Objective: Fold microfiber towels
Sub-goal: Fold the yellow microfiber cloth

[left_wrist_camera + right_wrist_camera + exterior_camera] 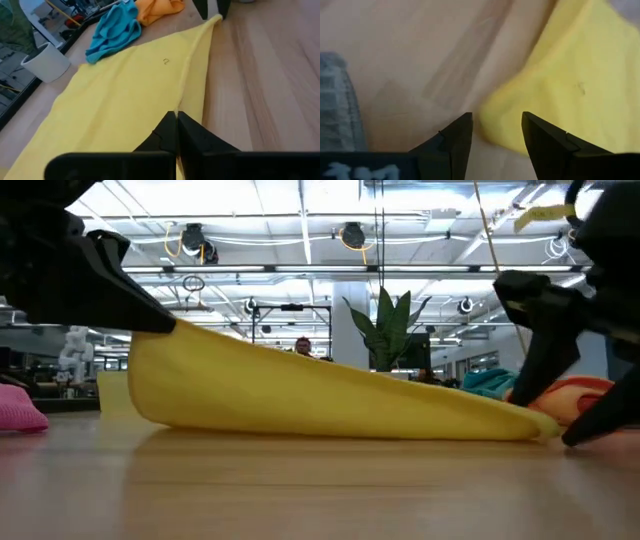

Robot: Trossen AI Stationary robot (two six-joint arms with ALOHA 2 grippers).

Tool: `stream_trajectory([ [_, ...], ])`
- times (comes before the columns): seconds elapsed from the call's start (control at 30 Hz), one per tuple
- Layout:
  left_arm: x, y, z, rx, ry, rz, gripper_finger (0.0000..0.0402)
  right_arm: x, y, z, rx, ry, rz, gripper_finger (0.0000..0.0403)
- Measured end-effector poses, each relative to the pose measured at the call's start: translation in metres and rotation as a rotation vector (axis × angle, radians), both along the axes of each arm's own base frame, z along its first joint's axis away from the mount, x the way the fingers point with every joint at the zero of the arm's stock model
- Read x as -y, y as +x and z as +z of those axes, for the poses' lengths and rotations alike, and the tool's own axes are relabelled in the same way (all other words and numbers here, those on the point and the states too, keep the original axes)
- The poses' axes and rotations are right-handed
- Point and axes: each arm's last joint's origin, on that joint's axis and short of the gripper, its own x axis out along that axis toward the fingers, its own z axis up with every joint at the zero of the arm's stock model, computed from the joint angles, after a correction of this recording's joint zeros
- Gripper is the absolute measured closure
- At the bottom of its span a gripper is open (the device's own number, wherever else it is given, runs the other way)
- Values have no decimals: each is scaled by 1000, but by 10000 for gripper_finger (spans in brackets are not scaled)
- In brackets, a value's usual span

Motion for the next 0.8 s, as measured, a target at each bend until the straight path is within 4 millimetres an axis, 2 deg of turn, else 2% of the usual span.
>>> stream_trajectory([
  [0.1, -1, 0, -2, -22, -7, 0, 383, -8, 8, -5, 31, 5, -14, 237],
  [0.27, -2, -1, -3, -34, -22, 1, 381, -11, 13, -5, 36, -36, -133, 249],
  [0.43, -2, -2, -4, -42, -14, 1, 396, -7, 9, -7, 2, -17, -212, 296],
  [0.63, 1, -3, -2, -51, -44, -33, 386, -9, 11, -5, 17, 54, -281, 388],
  [0.7, 3, -5, 3, -62, -89, -78, 395, -12, 14, 0, 17, 92, -292, 395],
  [0.8, 8, -9, 12, -109, -178, -204, 393, -23, 22, 15, -13, 241, -256, 397],
])
